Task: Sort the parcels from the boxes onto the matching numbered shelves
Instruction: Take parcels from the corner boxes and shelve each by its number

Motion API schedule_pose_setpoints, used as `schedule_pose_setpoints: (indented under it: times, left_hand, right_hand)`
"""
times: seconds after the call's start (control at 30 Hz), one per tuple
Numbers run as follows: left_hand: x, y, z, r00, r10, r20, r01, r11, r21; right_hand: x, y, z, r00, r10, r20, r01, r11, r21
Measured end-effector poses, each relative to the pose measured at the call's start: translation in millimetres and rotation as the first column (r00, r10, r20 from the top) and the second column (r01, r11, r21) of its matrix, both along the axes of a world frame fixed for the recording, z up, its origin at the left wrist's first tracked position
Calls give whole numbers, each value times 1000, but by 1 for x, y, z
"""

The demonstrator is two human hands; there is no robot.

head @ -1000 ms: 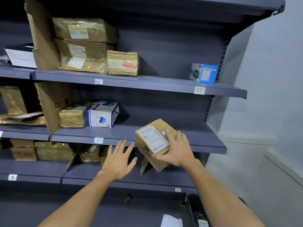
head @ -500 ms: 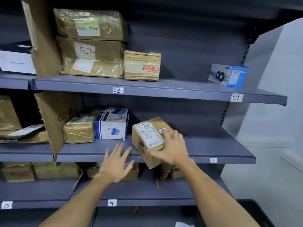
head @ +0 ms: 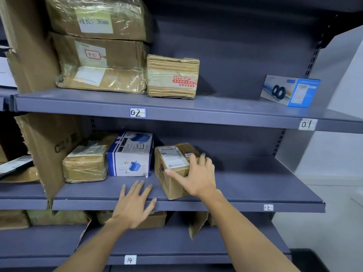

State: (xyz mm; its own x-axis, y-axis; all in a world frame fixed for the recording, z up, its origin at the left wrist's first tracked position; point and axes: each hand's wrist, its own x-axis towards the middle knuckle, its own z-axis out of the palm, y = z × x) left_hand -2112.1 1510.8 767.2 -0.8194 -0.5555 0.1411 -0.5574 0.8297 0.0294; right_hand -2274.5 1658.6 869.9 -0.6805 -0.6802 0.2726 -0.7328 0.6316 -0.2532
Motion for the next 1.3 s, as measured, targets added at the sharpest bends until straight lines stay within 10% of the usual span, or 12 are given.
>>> schedule_pose_setpoints:
  times: [0.27,1.3]
  left_hand:
    - [-4,-23,4,993,-118,-19,117,991,-61]
    - [-11,-45,-5,950,-292,-110,251,925,-285]
  right_hand:
    - [-20,11,-27,977,172,-122,-181,982,-61]
    - [-53,-106,-20,994,78,-80,-57,971,232]
